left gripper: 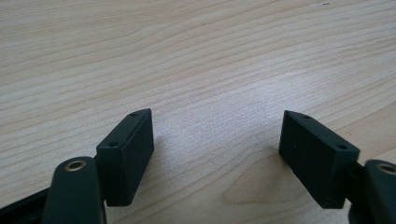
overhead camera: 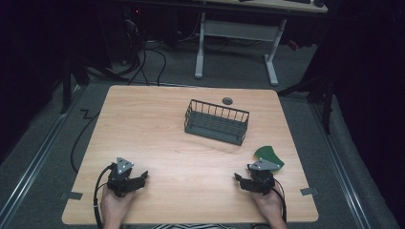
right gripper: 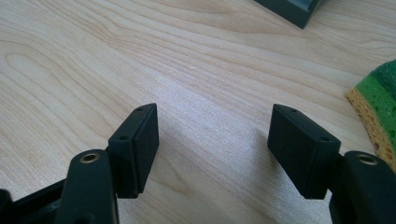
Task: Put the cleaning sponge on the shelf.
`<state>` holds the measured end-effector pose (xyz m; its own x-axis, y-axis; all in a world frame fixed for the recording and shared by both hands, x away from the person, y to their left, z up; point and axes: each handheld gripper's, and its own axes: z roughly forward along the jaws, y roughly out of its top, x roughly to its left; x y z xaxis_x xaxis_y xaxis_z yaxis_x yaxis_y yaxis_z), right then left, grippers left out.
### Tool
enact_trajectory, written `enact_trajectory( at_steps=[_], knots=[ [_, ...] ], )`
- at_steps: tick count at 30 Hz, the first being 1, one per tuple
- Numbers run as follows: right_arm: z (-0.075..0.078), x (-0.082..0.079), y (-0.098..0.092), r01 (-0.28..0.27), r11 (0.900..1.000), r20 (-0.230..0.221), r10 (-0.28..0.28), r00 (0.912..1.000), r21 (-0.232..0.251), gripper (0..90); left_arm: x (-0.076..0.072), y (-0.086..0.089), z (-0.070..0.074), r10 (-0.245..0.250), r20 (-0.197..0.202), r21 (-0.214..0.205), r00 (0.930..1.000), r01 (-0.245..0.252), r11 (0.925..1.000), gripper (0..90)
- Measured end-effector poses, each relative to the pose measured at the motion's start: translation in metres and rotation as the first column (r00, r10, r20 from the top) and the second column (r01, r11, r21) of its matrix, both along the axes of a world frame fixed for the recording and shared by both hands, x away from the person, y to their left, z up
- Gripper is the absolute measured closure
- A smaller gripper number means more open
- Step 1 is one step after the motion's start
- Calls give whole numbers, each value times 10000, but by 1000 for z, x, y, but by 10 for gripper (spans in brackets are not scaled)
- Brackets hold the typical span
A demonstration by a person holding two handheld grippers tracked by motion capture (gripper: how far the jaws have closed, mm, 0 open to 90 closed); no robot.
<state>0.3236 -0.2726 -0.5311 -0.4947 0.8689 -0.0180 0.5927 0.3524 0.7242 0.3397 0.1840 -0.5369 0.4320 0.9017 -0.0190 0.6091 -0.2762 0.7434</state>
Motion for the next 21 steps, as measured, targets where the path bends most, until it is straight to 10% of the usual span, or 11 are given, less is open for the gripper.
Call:
enact_trajectory(
  at_steps=[21],
  knots=[
    [1, 1, -2, 20, 10000, 112, -20, 9999, 25, 456, 5, -4, 1, 95, 10, -145, 10000, -95, 9999, 305]
  ],
)
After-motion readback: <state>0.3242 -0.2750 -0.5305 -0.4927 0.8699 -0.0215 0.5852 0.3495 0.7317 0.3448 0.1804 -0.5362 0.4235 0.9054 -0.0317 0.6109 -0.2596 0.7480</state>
